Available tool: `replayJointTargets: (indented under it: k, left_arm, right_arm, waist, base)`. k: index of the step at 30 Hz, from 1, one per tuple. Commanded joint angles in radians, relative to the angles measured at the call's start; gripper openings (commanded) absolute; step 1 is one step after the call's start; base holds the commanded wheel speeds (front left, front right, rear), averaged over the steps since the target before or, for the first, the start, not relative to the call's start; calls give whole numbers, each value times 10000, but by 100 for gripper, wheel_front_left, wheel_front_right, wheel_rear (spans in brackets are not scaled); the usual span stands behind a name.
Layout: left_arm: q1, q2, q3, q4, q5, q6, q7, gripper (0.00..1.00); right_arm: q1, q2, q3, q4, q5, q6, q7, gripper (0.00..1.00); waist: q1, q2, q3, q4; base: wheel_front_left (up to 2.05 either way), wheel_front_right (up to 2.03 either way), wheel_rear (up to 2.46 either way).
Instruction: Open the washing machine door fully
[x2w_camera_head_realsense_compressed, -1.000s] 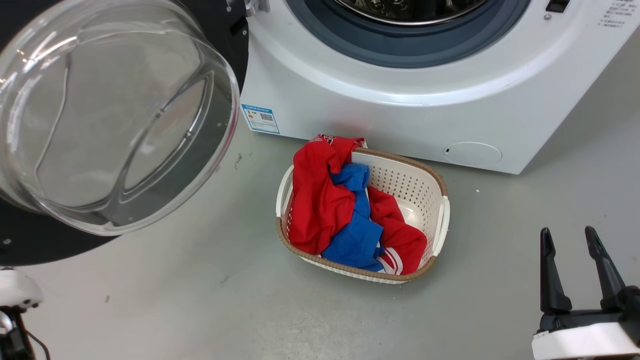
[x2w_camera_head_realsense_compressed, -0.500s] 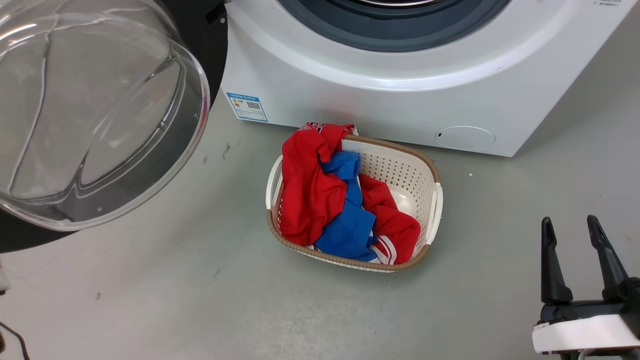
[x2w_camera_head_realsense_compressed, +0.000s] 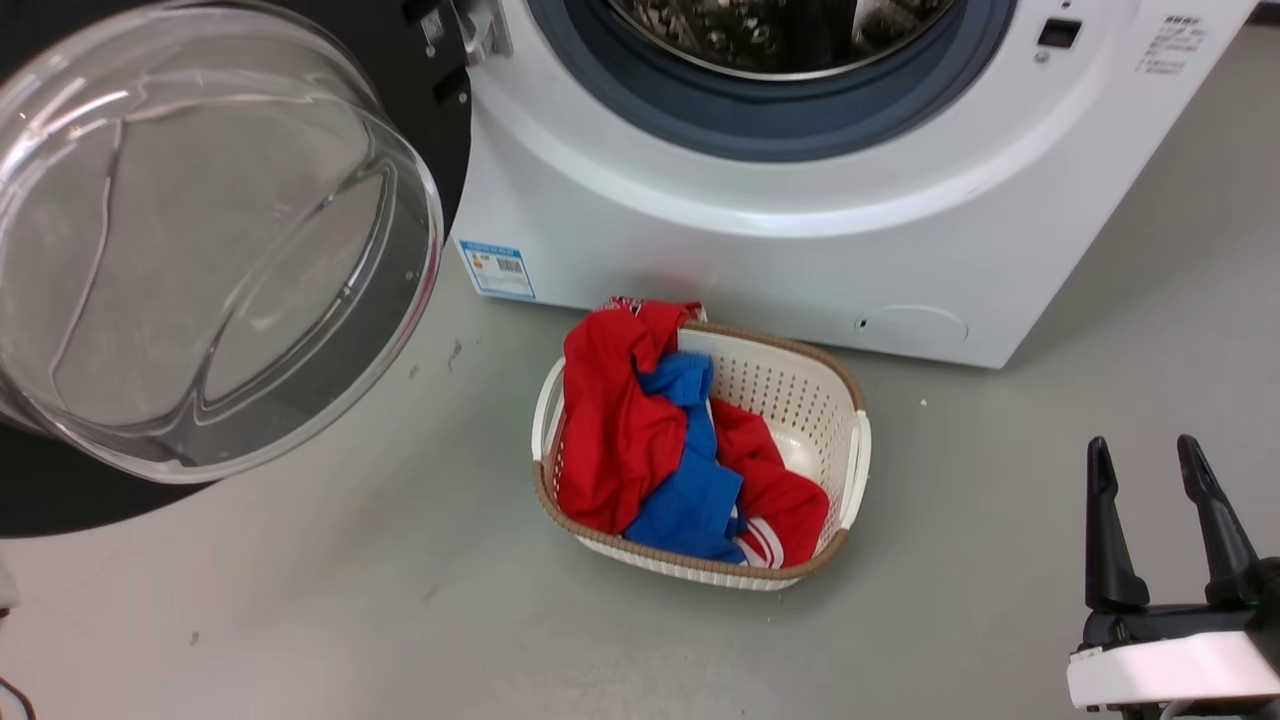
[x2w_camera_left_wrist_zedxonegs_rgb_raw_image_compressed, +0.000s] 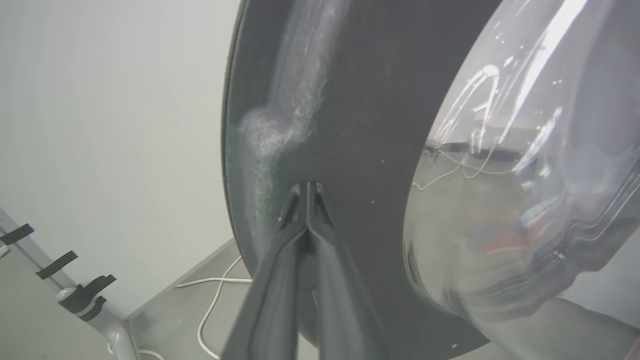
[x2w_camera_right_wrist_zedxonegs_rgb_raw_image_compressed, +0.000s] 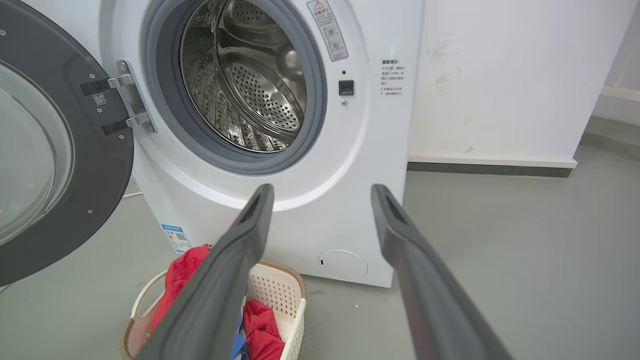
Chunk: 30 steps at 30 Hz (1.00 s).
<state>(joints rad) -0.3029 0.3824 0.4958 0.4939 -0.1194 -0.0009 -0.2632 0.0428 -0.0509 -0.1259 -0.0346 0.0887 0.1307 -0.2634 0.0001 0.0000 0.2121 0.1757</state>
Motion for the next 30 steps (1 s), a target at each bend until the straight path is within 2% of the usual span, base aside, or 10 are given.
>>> replayJointTargets:
  k: [1, 14, 22, 23, 24, 25, 30]
  left_arm:
    - [232, -89, 18, -325, 120, -67, -25, 0]
    - [1527, -1138, -844, -3890, 950, -515, -23, 0]
    - [2158, -2170, -2419, -5471, 1474, -632, -23, 0]
    - [2283, -2302, -2618, -5567, 1542, -643, -23, 4]
    - [2373, -2394, -2770, -5669, 1599, -637, -23, 47]
    - [2414, -2452, -2910, -5793, 1640, -619, -23, 100]
    - [2807, -2834, -3554, -5955, 1576, -618, -23, 100]
  right_arm:
    - [100, 13, -17, -7, 69, 0, -18, 100]
    - [622, 12, -142, -570, 202, 0, -18, 100]
    - [844, 12, -97, -605, 268, 1, -18, 100]
    - [871, 13, -76, -604, 268, 1, -18, 100]
    - [902, 12, -79, -607, 270, 0, -18, 100]
    - [920, 13, -67, -605, 296, 1, -18, 100]
    - [1033, 13, -60, -643, 353, 1, -18, 100]
  waist:
    - [-1, 0, -338, -42]
    - [-1, 0, -1493, -314]
    - [-1, 0, -1800, -501]
    - [-1, 0, -1828, -537]
    - [-1, 0, -1844, -562]
    - [-1, 0, -1869, -614]
    - [-1, 0, -1928, -790]
  base:
    - [0, 0, 0]
    - [0, 0, 0]
    - [0, 0, 0]
    - [0, 0, 0]
    - [0, 0, 0]
    - [0, 0, 0]
    - [0, 0, 0]
